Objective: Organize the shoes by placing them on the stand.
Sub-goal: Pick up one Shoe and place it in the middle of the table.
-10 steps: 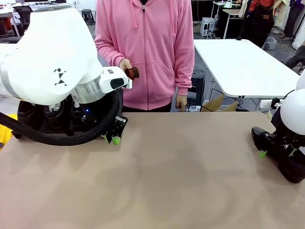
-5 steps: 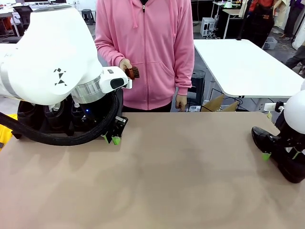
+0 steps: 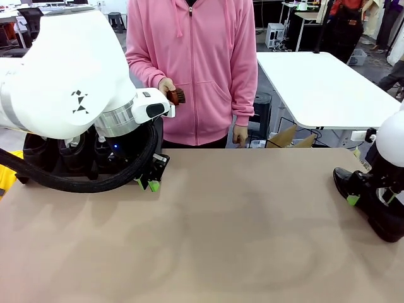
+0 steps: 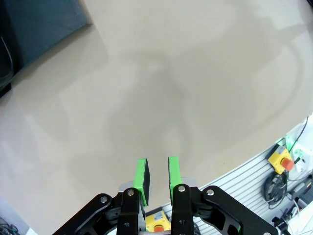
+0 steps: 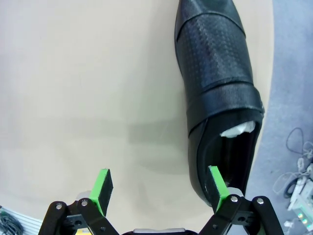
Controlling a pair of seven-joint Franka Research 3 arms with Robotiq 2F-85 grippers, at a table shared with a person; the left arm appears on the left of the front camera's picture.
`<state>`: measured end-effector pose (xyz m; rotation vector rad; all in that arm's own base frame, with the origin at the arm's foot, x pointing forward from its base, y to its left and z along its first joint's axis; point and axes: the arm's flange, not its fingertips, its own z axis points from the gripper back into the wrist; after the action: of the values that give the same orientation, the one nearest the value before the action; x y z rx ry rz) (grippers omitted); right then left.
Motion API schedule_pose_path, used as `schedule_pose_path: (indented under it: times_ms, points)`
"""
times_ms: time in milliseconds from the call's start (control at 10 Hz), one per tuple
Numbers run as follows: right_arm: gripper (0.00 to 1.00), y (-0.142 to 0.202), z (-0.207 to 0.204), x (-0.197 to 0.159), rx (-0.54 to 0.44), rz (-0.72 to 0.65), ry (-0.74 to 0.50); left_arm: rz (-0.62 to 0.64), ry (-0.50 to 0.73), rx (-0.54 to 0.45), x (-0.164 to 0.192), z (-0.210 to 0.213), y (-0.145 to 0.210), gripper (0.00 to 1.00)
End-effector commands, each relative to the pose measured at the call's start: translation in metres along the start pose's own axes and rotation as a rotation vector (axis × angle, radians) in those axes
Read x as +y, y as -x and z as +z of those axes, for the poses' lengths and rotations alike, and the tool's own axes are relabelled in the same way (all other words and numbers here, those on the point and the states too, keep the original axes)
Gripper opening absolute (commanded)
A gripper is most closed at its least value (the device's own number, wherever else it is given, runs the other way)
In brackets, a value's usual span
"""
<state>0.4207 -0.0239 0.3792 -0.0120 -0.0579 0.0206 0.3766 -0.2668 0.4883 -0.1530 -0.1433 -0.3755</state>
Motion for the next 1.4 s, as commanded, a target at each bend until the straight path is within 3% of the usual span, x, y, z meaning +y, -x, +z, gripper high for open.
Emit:
schedule_pose_path:
  times_ms: [0, 1100, 1200, 1300]
  points:
    - [1.0, -0.014, -0.004, -0.009, 0.016, 0.038, 0.004, -0.008, -0.008, 0.002, 0.002, 0.003, 0.0, 0.25]
    - [0.98, -0.03, -0.035, -0.028, 0.08, 0.073, -0.014, -0.008, -0.008, 0.002, 0.002, 0.003, 0.0, 0.25]
    - [0.86, -0.031, -0.036, -0.029, 0.073, 0.078, -0.017, -0.008, -0.008, 0.002, 0.002, 0.003, 0.0, 0.25]
    - [0.68, -0.031, -0.037, -0.028, 0.074, 0.082, -0.012, -0.008, -0.008, 0.002, 0.002, 0.003, 0.0, 0.25]
